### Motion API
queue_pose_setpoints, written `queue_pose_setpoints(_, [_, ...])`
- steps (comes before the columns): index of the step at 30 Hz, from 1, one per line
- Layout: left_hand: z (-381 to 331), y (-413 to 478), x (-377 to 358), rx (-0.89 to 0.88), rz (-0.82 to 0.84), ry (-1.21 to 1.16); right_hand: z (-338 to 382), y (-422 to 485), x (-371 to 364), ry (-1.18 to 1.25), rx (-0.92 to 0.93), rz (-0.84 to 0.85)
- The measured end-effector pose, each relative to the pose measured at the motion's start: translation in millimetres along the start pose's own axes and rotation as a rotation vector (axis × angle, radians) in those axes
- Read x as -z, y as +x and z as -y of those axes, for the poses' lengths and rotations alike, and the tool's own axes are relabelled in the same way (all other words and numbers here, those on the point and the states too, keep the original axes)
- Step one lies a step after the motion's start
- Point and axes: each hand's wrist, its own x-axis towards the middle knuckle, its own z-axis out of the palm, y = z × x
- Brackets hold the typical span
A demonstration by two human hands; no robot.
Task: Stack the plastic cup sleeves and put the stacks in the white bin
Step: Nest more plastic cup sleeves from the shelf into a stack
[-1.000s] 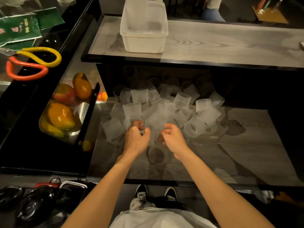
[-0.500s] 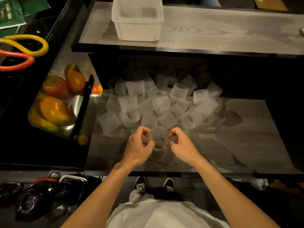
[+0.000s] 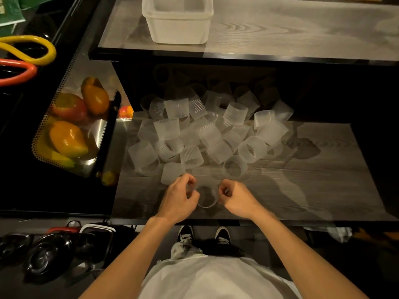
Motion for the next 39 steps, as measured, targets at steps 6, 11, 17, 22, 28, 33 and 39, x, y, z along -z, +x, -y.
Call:
queue_pose_setpoints(6, [4, -2, 2, 0.010, -0.086, 0.104, 5, 1, -1, -0.297, -0.035, -0.034])
queue_pose_setpoints(11, [3, -1, 22, 0.192, -0.439, 0.143, 41, 15, -4, -0.291, 0.080, -0.107])
queue_pose_setpoints(17, [22, -3, 38, 0.413, -0.334, -0.047, 91, 48, -38, -0.184, 0.043, 0.174])
queue_pose_setpoints(22, [18, -5, 39, 0.416, -0.324, -0.095, 97, 53, -55, -0.113, 0.038, 0.210])
queue_pose_setpoints(28, [9, -4, 42, 0.199, -0.390, -0.196, 86, 42, -28, -0.026, 0.192, -0.095])
queue_pose_setpoints(33, [-5, 3, 23, 0.069, -0.231, -0.220, 54, 23, 6, 0.018, 0.135, -0.130])
queue_pose_setpoints(39, [-10, 10, 8, 0.116, -0.105, -0.192, 28, 19, 9, -0.022, 0.028, -0.077])
